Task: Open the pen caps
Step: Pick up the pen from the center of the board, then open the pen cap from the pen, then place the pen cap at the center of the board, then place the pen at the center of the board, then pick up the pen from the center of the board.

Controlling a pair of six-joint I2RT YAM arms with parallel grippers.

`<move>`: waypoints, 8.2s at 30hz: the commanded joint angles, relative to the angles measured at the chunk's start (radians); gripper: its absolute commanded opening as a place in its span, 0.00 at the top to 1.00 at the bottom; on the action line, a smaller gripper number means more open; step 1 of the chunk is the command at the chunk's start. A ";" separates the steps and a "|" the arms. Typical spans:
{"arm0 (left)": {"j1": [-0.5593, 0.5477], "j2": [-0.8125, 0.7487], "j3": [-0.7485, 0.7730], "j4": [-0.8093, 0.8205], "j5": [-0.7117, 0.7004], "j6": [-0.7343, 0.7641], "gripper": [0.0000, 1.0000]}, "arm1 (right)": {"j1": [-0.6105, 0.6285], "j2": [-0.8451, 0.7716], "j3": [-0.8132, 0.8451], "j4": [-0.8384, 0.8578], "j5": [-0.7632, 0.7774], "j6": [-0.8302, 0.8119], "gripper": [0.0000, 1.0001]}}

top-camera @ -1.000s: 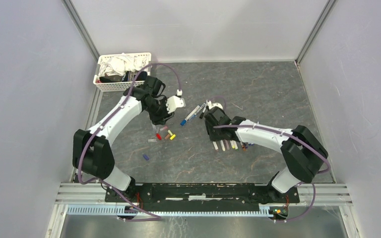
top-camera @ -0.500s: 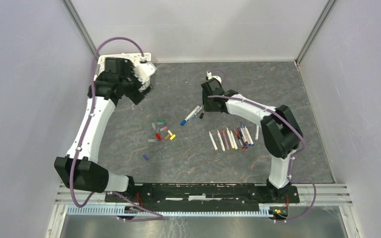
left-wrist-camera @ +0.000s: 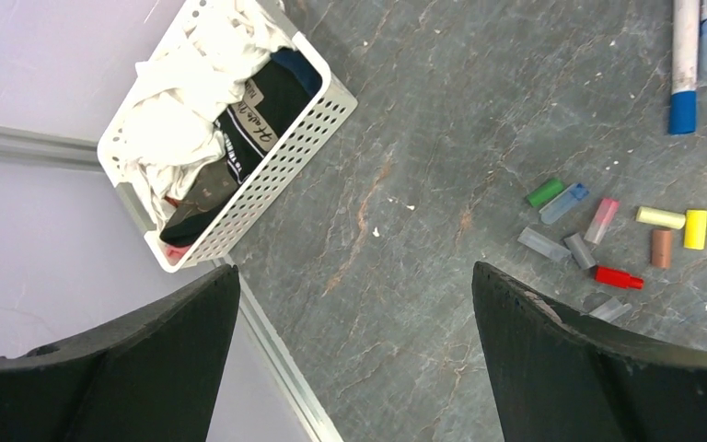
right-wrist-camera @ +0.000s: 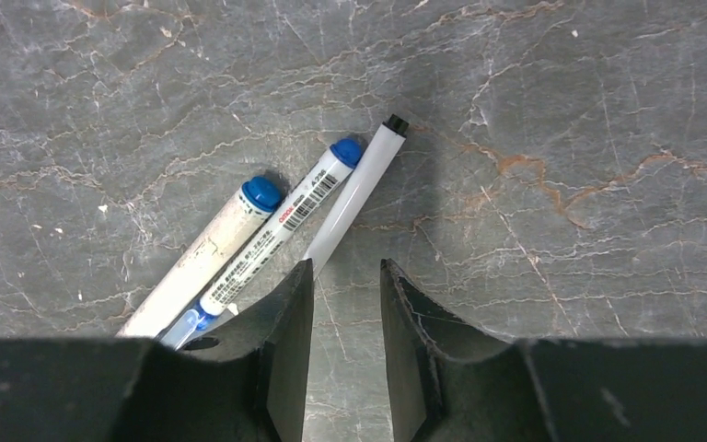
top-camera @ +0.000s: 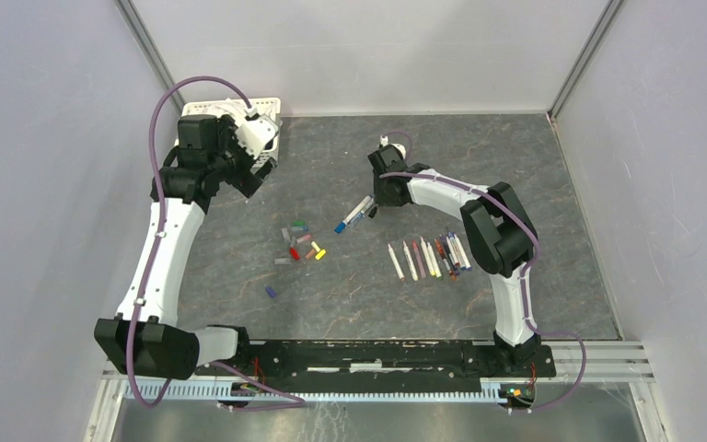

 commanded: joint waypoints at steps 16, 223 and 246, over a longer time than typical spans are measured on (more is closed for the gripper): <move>-0.002 -0.015 -0.038 -0.053 0.202 -0.031 0.00 | -0.015 -0.096 -0.007 0.035 0.001 0.057 0.67; -0.222 -0.011 0.128 -0.159 0.128 -0.084 0.00 | 0.009 -0.227 -0.128 0.048 -0.078 0.039 0.55; -0.223 -0.052 -0.108 -0.158 0.148 -0.053 0.00 | 0.011 0.059 0.041 0.077 -0.061 0.191 0.60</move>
